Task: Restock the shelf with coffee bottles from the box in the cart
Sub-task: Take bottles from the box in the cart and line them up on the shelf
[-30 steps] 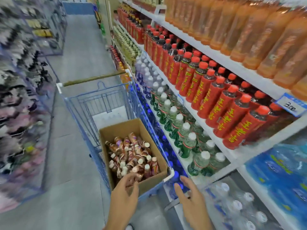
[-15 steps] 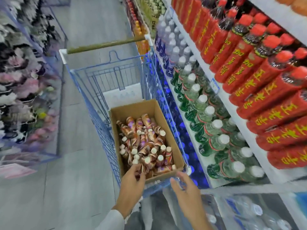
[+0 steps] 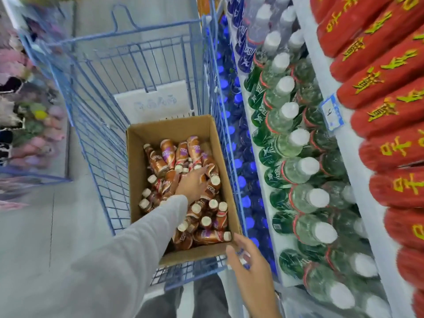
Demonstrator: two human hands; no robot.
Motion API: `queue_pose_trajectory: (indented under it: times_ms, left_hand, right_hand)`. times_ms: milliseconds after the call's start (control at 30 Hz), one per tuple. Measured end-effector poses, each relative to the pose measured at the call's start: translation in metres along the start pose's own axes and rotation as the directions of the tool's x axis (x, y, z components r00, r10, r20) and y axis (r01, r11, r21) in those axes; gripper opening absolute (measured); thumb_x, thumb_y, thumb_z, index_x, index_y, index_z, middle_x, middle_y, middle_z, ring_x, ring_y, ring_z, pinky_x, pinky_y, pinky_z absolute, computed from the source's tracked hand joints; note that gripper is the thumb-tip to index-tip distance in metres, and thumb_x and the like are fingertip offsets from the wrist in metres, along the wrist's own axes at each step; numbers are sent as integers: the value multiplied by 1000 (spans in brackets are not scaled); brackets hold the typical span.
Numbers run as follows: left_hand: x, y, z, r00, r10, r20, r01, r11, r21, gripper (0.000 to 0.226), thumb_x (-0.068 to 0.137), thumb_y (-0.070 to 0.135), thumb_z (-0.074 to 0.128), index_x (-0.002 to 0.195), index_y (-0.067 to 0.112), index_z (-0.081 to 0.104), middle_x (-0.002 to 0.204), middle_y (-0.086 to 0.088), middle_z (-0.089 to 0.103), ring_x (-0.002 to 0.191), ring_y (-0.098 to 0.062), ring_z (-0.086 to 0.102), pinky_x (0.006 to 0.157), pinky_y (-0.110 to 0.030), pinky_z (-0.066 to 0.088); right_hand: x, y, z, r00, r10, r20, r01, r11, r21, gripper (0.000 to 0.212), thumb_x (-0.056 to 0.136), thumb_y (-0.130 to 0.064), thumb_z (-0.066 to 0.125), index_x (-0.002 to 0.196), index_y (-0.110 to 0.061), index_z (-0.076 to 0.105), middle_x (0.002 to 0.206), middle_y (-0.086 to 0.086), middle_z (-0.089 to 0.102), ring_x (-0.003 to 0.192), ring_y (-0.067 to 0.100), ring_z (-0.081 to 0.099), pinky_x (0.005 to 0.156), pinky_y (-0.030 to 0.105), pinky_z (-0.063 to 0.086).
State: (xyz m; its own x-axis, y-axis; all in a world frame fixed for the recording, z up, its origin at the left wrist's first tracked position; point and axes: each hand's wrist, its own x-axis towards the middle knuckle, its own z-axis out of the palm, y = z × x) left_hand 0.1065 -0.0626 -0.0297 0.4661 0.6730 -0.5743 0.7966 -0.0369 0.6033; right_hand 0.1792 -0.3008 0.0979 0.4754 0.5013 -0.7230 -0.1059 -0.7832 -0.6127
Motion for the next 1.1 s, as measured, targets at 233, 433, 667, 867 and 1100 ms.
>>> queue_pose_trajectory:
  times_ms: [233,433,667,867,1100]
  left_hand:
    - [62,-27,35,998,66,-11,-64,985,163,62,91,10,62,147,30,49,157,0,42,144,-24,39,118,-43,33]
    - [92,-42,44,994,108,-23,-106,993,55,68,83,-3,63,143,26,55,154,-1,47,142,-22,42,121,-36,28]
    - [26,-4,-8,982,-150,-112,71,850,-522,32,93,18,71,123,22,60,109,11,67,94,4,60,76,-11,53]
    - [-65,-22,-56,951,-291,-109,99,615,-782,46,81,51,77,123,33,67,116,8,74,112,-16,69,100,-40,52]
    - [-156,-34,-78,854,-489,-175,-58,244,-968,52,88,47,65,125,10,67,121,-15,72,116,-33,67,97,-47,52]
  right_hand:
    - [31,8,-7,997,81,-12,-81,996,-24,30,89,-35,74,103,-60,65,110,-52,56,114,-13,53,106,27,43]
    - [32,11,3,993,117,-15,-117,988,-96,44,85,-49,73,110,-75,48,125,-38,56,120,2,53,109,36,44]
    - [35,-9,9,996,-11,83,21,992,-122,35,86,-46,73,111,-66,58,125,-30,62,122,-3,54,107,27,42]
    - [65,-55,22,956,-109,273,174,958,-227,33,96,-46,61,129,-45,57,131,-21,57,109,-12,55,87,6,42]
    - [164,-96,103,918,-156,366,311,855,-415,55,96,-48,59,144,-25,48,142,-2,57,129,17,54,108,40,45]
